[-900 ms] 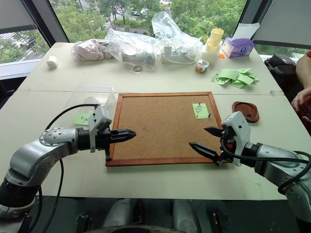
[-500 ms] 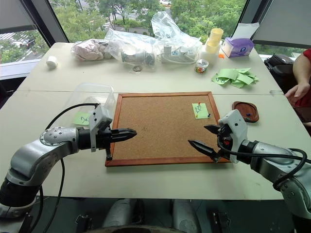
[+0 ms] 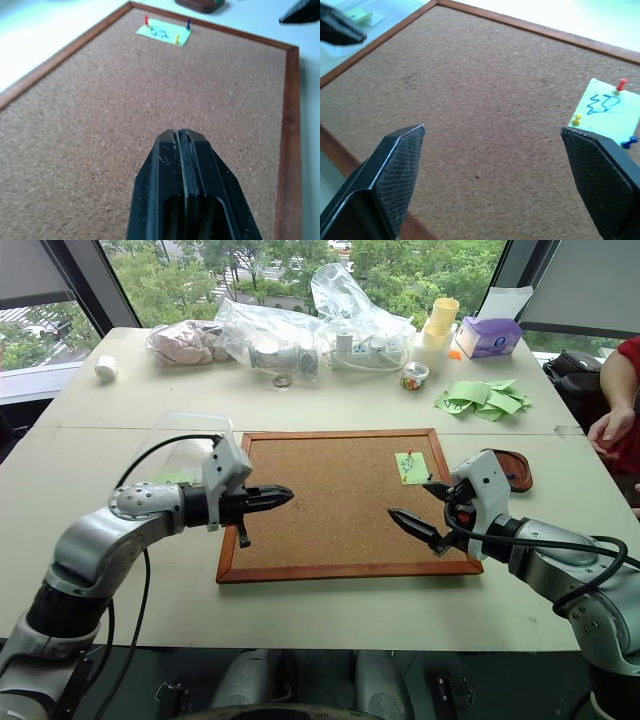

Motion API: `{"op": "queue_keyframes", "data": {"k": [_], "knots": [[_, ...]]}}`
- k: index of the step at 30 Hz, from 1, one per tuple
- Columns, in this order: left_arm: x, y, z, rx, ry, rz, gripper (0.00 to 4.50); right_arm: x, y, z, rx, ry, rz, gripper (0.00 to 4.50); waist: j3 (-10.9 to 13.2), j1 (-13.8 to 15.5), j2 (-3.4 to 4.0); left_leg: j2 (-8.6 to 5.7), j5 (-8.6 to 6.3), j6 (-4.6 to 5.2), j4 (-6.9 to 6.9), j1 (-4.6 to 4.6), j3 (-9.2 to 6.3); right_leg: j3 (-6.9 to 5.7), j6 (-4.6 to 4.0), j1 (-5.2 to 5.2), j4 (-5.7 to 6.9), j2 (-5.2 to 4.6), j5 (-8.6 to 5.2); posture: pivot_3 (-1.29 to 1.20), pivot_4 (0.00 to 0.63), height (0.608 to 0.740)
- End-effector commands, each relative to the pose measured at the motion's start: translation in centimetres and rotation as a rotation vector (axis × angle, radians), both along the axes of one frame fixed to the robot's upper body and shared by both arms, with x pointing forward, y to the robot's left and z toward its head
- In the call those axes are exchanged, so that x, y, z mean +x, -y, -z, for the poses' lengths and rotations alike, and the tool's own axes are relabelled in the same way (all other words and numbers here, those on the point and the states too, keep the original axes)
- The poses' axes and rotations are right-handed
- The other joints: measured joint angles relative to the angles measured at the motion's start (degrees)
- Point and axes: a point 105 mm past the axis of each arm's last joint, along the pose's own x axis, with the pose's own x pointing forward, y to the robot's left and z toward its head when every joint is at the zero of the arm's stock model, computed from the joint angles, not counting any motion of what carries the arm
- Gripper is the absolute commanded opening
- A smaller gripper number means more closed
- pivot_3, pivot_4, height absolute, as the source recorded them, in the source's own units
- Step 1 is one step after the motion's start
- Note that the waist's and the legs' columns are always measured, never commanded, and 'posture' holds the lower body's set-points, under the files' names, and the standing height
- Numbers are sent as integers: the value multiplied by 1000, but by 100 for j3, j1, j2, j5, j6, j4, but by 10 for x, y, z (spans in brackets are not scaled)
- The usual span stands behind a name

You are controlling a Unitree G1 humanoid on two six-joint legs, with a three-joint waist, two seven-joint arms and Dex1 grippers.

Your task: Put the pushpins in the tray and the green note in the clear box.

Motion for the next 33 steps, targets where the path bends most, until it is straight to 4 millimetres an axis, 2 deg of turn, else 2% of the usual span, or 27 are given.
{"op": "queue_keyframes", "data": {"k": [1, 3, 7, 10, 12, 15, 24, 31, 33], "knots": [[9, 5, 4, 83, 74, 11, 133, 21, 7, -5, -60, 66, 70, 4500, 0, -6, 0, -4, 1, -2, 0, 1, 1, 1, 0, -1, 0, 1, 0, 0, 150, 735], [10, 6, 7, 96, 62, 25, 133, 26, 3, -5, -73, 68, 51, 4500, 0, 0, 0, -4, 2, -3, 0, 0, 1, 0, 0, -3, 1, 3, 0, 0, 150, 735], [13, -6, 26, 221, 18, 20, 133, 51, 8, -7, -68, 83, 123, 4500, 0, -10, 1, -1, 7, -12, -1, -10, 4, 1, 0, -15, 0, 4, 0, 0, 150, 735], [15, -11, 32, 262, 3, 4, 133, 60, 9, -6, -57, 83, 149, 4500, 0, 8, 0, 0, 7, -12, -1, -11, 4, 0, 0, -15, 0, 4, 0, 0, 150, 735], [19, -14, 37, 303, 14, -18, 133, 76, 7, -7, -13, 87, 178, 4500, -1, 2, 0, 5, 7, -12, -1, -12, 3, 1, 0, -15, 0, 2, 0, 0, 150, 735], [20, -12, 38, 297, 14, -25, 133, 94, 8, -1, -9, 82, 199, 4500, -4, -8, 6, -1, 8, -12, 2, -8, 10, 4, 0, -13, 2, 3, 1, 0, 150, 735], [17, -6, 38, 278, 9, -40, 133, 129, 14, 10, -16, 79, 230, 4500, -4, 3, 7, 3, 9, -14, 3, -7, 9, 3, 1, -12, 7, -2, 1, 0, 150, 735], [17, -6, 38, 273, 7, -56, 133, 142, 13, 14, 38, 38, 250, 4500, -5, 2, 8, 4, 9, -15, 3, -7, 8, 3, 1, -12, 13, -4, 2, 0, 150, 735], [17, -6, 38, 272, 9, -61, 0, 144, 15, 18, 37, 22, 255, 3949, -5, 7, 8, 4, 10, -16, 3, -6, 8, 2, 1, -12, 16, -5, 1, 0, 150, 735]]}}
